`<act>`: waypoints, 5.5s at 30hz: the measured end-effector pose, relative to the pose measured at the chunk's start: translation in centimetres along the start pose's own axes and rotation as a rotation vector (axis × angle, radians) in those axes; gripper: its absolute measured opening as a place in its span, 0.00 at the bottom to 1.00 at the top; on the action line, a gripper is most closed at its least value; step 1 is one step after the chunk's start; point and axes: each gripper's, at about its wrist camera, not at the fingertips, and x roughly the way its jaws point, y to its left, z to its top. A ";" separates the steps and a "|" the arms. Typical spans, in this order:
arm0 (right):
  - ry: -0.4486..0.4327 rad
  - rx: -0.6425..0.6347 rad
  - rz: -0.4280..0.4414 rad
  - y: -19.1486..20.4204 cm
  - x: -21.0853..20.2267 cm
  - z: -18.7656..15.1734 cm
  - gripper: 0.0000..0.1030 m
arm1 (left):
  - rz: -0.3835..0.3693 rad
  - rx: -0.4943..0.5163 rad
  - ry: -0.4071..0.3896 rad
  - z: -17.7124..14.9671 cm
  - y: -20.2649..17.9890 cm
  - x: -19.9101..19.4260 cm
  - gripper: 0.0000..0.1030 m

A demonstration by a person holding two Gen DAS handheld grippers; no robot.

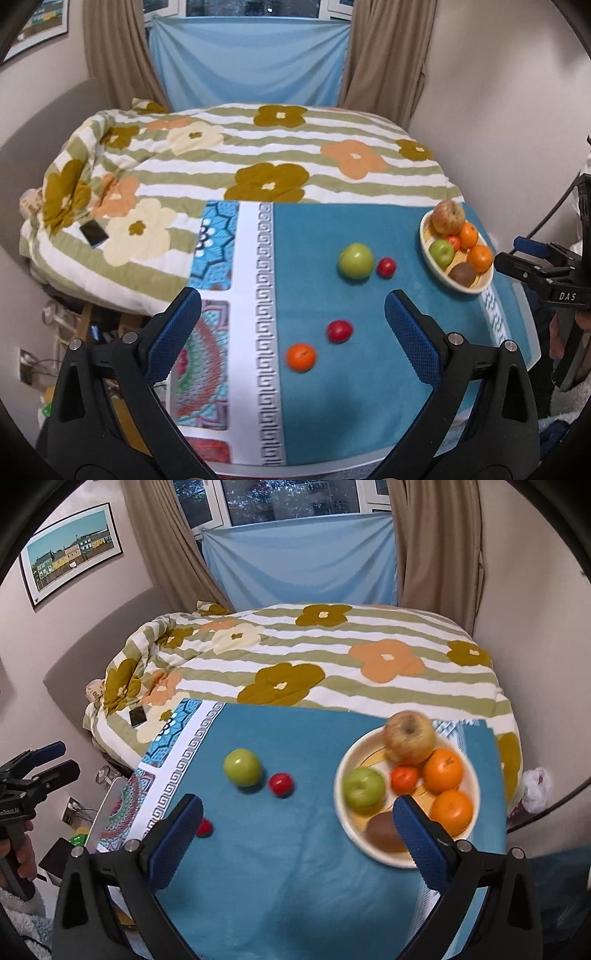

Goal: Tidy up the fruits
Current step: 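Grasp another mandarin with the left tool while the right tool grasps the red tomato, then carry the mandarin to the bowl with the left tool while the right tool carries the tomato, then release the mandarin into the bowl with the left tool while the right tool releases the tomato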

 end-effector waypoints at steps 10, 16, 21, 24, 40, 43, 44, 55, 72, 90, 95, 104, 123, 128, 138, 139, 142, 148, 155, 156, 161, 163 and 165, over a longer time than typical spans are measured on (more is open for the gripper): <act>0.047 0.049 -0.037 4.1 3.4 -3.2 1.00 | -0.080 0.056 0.097 -3.7 3.2 3.3 1.00; 0.084 0.057 -0.041 4.4 7.2 -5.1 1.00 | -0.149 0.115 0.153 -6.1 2.2 7.7 1.00; 0.102 0.048 -0.034 4.7 9.9 -6.3 1.00 | -0.191 0.182 0.174 -7.9 0.4 10.9 0.86; 0.104 0.043 -0.030 4.7 10.9 -6.6 1.00 | -0.203 0.206 0.186 -8.5 -0.2 12.2 0.76; 0.126 -0.039 0.023 7.0 13.2 -6.9 0.96 | -0.198 0.227 0.213 -9.2 0.1 13.7 0.40; 0.134 -0.046 0.042 7.4 13.6 -6.9 0.93 | -0.188 0.222 0.215 -9.2 0.6 13.7 0.40; 0.138 -0.050 0.047 7.5 13.8 -6.9 0.91 | -0.185 0.220 0.216 -9.2 0.8 13.7 0.40; 0.195 -0.127 0.107 10.1 16.1 -6.8 0.64 | -0.153 0.189 0.223 -9.1 1.9 13.5 0.40; 0.186 -0.176 0.142 11.5 16.7 -5.9 0.32 | -0.125 0.155 0.207 -8.5 2.8 12.7 0.40; 0.063 -0.063 0.023 8.0 7.1 -2.6 0.32 | -0.149 0.201 0.094 -2.7 -0.5 6.9 0.40; 0.035 -0.007 -0.024 5.0 4.2 -1.9 0.32 | -0.190 0.218 0.060 -0.5 -3.6 6.2 0.40; 0.014 0.052 -0.080 -2.3 0.5 -1.6 0.32 | -0.260 0.241 0.035 2.6 -11.3 6.9 0.40; 0.055 0.092 -0.056 -17.2 1.1 -1.6 0.32 | -0.276 0.270 0.139 3.3 -27.0 16.3 0.40; 0.070 0.093 -0.041 -19.6 1.9 -1.8 0.32 | -0.253 0.284 0.166 2.9 -29.8 19.1 0.40; 0.074 0.107 -0.027 -22.6 2.9 -1.6 0.32 | -0.212 0.331 0.178 2.9 -31.7 20.4 0.60; 0.073 0.108 -0.025 -22.7 2.9 -1.5 0.32 | -0.201 0.335 0.166 3.0 -31.6 20.2 0.90; 0.067 0.109 -0.014 -22.9 3.0 -1.3 0.32 | -0.198 0.324 0.103 3.4 -30.7 18.4 1.00; 0.065 0.090 0.013 -22.5 3.7 -0.8 0.32 | -0.156 0.295 0.100 3.6 -28.4 17.0 1.00; 0.077 0.037 0.048 -20.7 4.6 0.1 0.32 | -0.124 0.231 0.100 3.5 -25.8 15.6 1.00; 0.081 0.028 0.054 -20.5 4.9 0.2 0.32 | -0.114 0.222 0.099 3.4 -25.5 15.5 1.00; 0.092 0.003 0.086 -19.4 6.5 0.5 0.32 | -0.091 0.177 0.103 3.3 -23.9 15.1 1.00; 0.097 0.001 0.096 -19.2 7.2 0.5 0.32 | -0.083 0.160 0.104 3.0 -23.3 14.7 1.00; 0.105 0.003 0.102 -19.1 7.8 0.5 0.32 | -0.072 0.150 0.104 2.7 -22.8 14.4 1.00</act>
